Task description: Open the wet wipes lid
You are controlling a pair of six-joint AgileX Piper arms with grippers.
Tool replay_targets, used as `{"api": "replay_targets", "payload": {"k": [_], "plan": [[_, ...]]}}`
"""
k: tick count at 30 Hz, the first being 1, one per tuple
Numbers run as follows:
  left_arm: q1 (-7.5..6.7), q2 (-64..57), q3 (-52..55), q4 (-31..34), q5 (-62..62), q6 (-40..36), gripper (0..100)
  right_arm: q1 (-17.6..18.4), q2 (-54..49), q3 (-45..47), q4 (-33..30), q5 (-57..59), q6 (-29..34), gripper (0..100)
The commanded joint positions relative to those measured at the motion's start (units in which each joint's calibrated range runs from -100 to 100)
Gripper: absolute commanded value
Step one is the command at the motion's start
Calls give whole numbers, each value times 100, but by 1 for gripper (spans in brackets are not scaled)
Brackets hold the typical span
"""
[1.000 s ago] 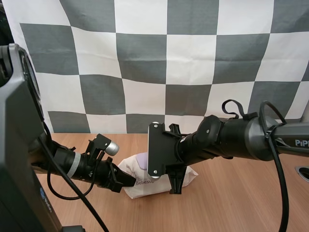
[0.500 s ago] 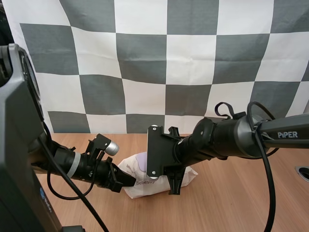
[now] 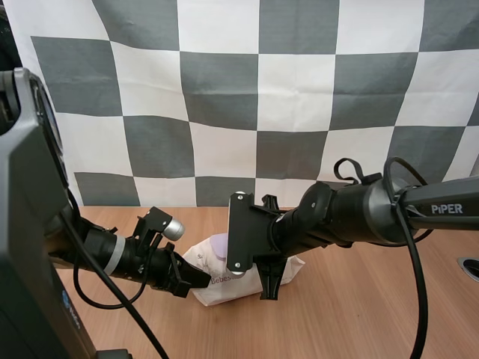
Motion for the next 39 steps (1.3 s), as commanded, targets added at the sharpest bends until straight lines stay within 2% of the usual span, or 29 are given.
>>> {"api": "replay_targets", "payload": {"k": [1, 6, 17, 28, 39], "plan": [[-4, 5, 10, 43, 0, -4, 0, 1, -2, 2, 75, -122, 0, 0], [-4, 5, 10, 72, 0, -13, 0, 1, -2, 2, 403, -353, 0, 0], [-4, 5, 10, 159, 0, -12, 0, 1, -2, -25, 569, -948, 0, 0], [-4, 5, 10, 259, 0, -12, 0, 1, -2, -632, 1224, -964, 0, 0], [-4, 5, 10, 448, 0, -166, 0, 1, 414, -986, 1299, -981, 0, 0]]}}
